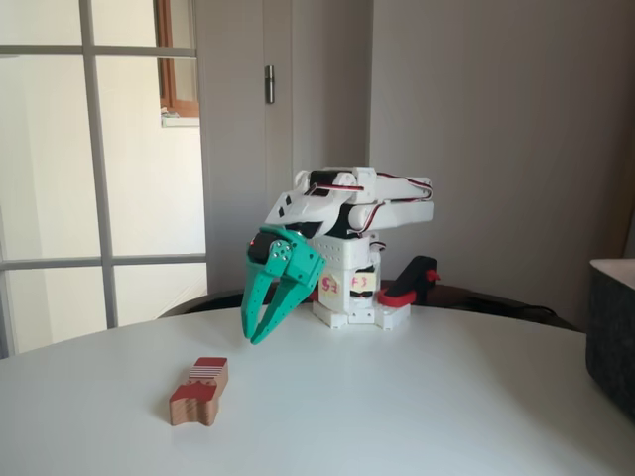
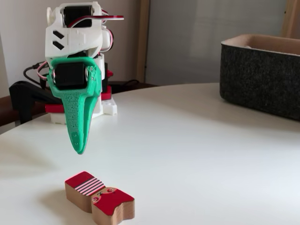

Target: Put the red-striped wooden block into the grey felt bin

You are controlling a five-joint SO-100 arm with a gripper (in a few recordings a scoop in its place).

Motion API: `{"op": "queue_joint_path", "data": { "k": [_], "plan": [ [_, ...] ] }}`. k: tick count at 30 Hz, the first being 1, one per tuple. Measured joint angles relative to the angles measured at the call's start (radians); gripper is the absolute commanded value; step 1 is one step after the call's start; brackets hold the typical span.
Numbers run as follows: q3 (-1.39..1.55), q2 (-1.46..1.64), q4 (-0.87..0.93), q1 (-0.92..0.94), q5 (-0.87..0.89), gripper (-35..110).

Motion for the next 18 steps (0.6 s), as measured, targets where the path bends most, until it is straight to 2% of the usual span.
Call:
{"op": "queue_joint_path", "data": {
  "k": [4, 9, 15, 18],
  "plan": [
    [-0.060, -0.006, 0.000, 0.000, 0.021, 0],
    [-0.268, -0.087, 0.000, -0.031, 0.132, 1],
    [-0.620, -0.316, 0.000, -0.114, 0.244, 0],
    [-0.807, -0.466, 0.000, -0.172, 0.242, 1]
  ]
}}
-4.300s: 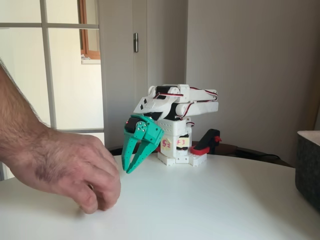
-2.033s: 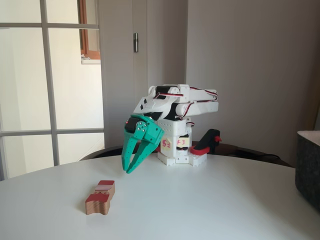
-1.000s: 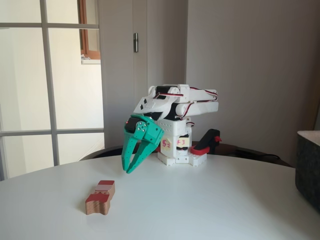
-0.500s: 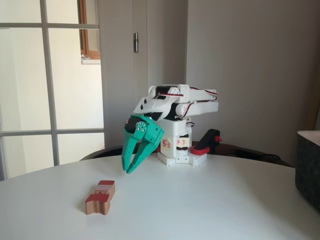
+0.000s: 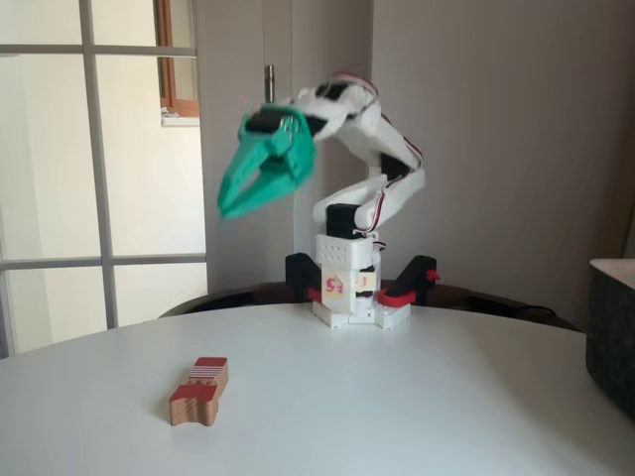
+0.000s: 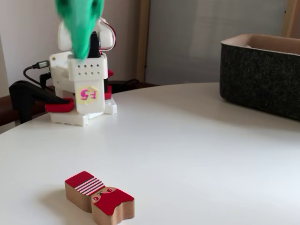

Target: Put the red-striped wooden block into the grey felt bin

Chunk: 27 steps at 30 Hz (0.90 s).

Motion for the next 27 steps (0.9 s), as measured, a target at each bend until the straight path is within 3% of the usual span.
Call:
{"op": "queue_joint_path", "data": {
  "k": [10, 17, 21, 27],
  "plan": [
    [-0.511, -0.552, 0.000, -0.107, -0.232, 4],
    [-0.618, -0.911, 0.060, -0.127, -0.482, 8],
    [-0.620, -1.042, 0.198, -0.135, -0.597, 10],
    [-0.650, -1.111, 0.563, -0.124, -0.661, 15]
  ]
}}
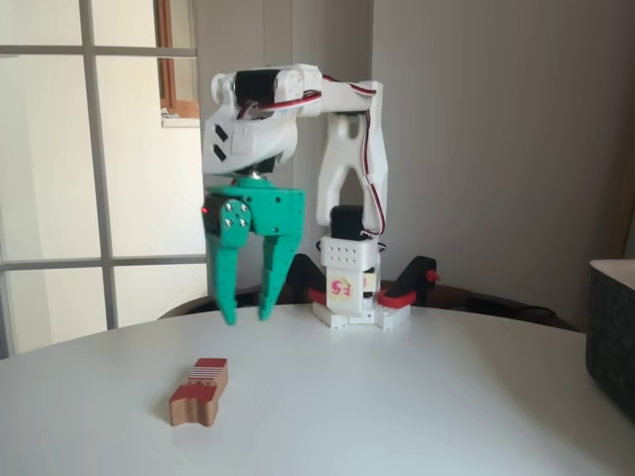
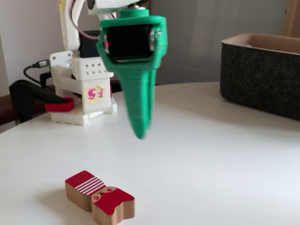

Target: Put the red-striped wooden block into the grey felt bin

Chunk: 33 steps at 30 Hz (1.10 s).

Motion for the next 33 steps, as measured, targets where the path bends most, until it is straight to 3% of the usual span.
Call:
{"op": "queue_joint_path", "data": {
  "k": [4, 13, 26, 33],
  "plan": [
    [-0.048, -0.049, 0.147, 0.032, 0.011, 22],
    [-0.239, -0.189, 0.163, 0.084, 0.114, 26],
    [-0.264, -0.227, 0.245, 0.011, -0.321, 30],
    [-0.264, -0.310, 0.242, 0.005, -0.423, 34]
  ]
}}
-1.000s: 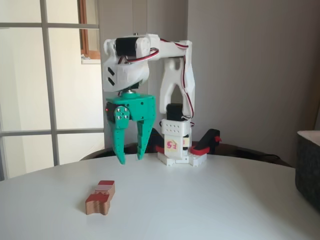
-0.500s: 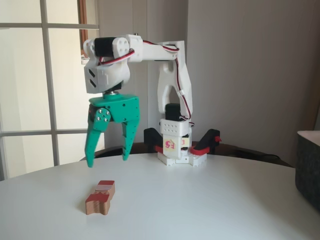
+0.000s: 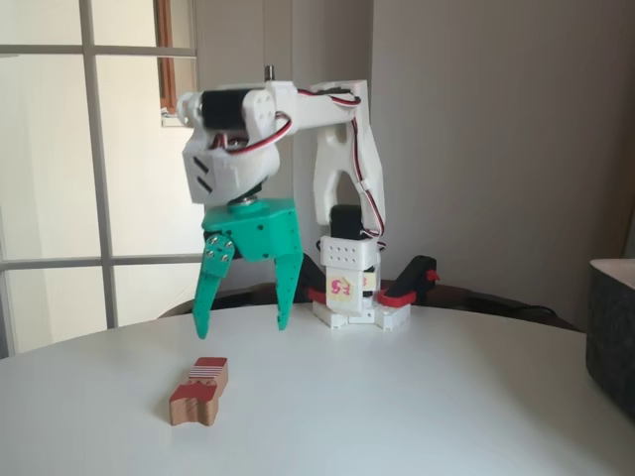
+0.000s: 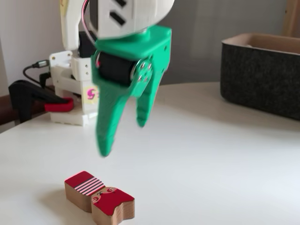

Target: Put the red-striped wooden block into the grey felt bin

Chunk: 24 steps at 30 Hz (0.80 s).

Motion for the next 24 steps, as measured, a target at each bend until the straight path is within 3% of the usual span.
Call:
{"op": "queue_joint_path", "data": {
  "k": [7, 16, 24],
  "plan": [
    [-0.002, -0.074, -0.117, 0.026, -0.020, 36],
    [-0.129, -0.186, -0.202, 0.118, 0.210, 35],
    [-0.146, -0.239, -0.233, 0.146, 0.250, 35]
  ]
}}
